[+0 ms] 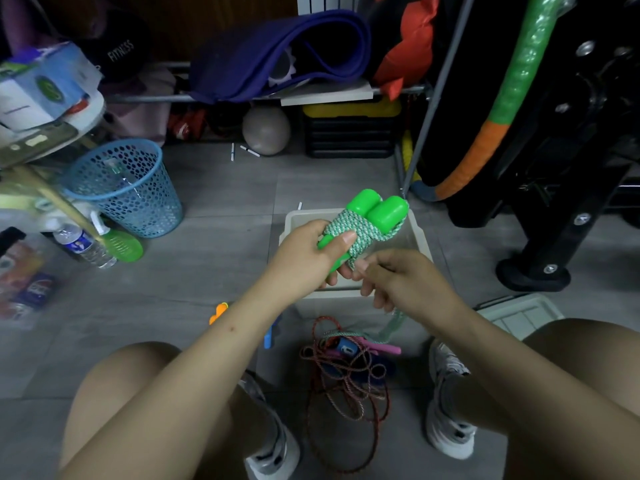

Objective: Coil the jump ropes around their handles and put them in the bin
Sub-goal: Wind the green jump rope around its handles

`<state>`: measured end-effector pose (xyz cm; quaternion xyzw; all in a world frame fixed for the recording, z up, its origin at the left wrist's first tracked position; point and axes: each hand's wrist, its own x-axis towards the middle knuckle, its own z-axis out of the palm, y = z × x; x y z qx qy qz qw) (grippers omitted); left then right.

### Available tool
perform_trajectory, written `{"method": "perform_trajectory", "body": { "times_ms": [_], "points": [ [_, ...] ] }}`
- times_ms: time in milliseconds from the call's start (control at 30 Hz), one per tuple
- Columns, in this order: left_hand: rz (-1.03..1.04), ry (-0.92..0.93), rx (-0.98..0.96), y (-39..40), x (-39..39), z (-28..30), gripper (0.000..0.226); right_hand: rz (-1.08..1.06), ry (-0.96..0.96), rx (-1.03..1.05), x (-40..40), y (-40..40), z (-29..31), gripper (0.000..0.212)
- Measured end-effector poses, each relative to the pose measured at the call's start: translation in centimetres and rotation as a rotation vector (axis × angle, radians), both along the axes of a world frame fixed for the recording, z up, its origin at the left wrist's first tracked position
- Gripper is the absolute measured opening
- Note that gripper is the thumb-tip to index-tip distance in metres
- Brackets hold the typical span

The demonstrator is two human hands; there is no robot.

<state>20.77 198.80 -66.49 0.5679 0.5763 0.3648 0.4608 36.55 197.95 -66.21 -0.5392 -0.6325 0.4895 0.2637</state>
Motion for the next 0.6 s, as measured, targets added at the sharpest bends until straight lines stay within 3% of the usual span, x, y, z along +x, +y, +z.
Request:
{"method": "perform_trajectory", "body": {
  "times_ms": [100,233,400,600],
  "points": [
    [0.019,0.068,0.043,0.1,0.1,0.0,0.016,0.000,0.154,-0.155,-0.1,-0.3,0.4,0.031],
    [-0.009,0.299,0.133,0.2,-0.7,0.2,0.019,0.032,0.229,-0.267,0.6,-0.3,1.4,0.030],
    [-0.241,0.572,0.227,-0.2,0.1,0.4,0.044,0.088,0.205,-0.236,1.9,0.0,2.8,0.030],
    [-0.478,0.683,0.193,-0.8,0.5,0.5,0.059,0.090,0.255,-0.251,3.1,0.4,3.8,0.032]
  ]
}}
